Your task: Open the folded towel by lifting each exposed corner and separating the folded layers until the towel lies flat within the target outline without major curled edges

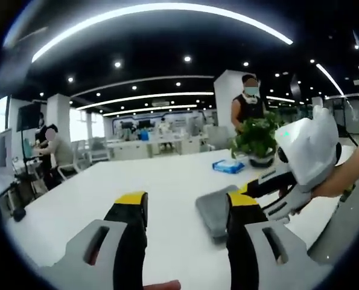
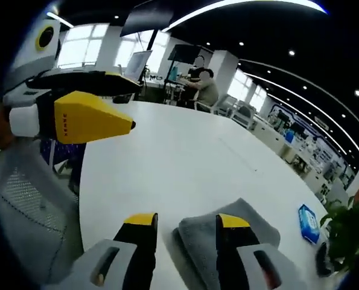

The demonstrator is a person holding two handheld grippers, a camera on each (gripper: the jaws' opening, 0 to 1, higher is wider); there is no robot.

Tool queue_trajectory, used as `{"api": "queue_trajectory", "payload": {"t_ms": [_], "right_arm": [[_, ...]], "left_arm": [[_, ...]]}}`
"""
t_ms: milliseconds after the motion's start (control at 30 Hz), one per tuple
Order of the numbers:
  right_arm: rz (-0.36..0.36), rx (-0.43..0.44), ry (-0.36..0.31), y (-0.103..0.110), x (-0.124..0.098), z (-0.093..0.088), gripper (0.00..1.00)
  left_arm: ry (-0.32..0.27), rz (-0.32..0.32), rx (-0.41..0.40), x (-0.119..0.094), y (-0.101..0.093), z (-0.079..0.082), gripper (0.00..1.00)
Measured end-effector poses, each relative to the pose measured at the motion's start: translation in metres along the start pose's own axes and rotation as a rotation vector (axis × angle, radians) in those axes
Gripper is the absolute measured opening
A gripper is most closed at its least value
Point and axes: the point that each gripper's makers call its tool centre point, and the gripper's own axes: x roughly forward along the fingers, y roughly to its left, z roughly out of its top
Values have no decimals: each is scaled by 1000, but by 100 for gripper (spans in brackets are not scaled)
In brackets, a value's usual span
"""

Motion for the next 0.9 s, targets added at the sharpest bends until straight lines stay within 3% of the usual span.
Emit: {"api": "queue_trajectory", "payload": {"t_ms": [533,900], "right_arm": [[-2,70,75,-7,43,-45,27],[23,35,73,-11,52,-51,17]], "left_arm": [[116,-33,51,6,-5,-25,45],[138,26,45,8,5,-29,42]]}}
